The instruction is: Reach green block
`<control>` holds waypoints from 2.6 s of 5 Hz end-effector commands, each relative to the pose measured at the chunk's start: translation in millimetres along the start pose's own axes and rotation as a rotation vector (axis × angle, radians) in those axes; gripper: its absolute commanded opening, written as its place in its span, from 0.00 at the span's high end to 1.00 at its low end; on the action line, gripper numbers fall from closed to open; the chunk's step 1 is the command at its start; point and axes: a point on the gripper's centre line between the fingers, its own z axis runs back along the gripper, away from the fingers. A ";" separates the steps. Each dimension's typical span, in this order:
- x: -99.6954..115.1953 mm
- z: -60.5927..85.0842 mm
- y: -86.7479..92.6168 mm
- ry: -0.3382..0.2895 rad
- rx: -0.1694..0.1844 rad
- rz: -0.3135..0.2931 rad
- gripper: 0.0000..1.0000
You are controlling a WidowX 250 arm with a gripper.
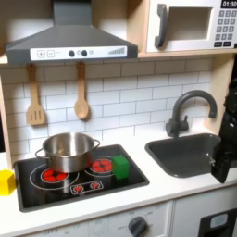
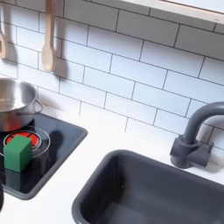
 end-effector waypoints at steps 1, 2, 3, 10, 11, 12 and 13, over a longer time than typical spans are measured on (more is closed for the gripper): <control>0.0 0.0 -0.2 0.000 0.000 -0.002 0.00; 13.1 0.5 3.1 -0.010 0.000 -0.011 0.00; 23.3 -5.3 13.6 0.007 0.008 0.002 0.00; 108.5 -18.6 56.9 -0.019 0.053 0.039 0.00; 116.2 -21.7 60.5 -0.018 0.056 0.045 0.00; 124.3 -23.0 62.6 -0.022 0.056 0.048 0.00; 134.5 -21.5 67.8 -0.036 0.063 0.060 0.00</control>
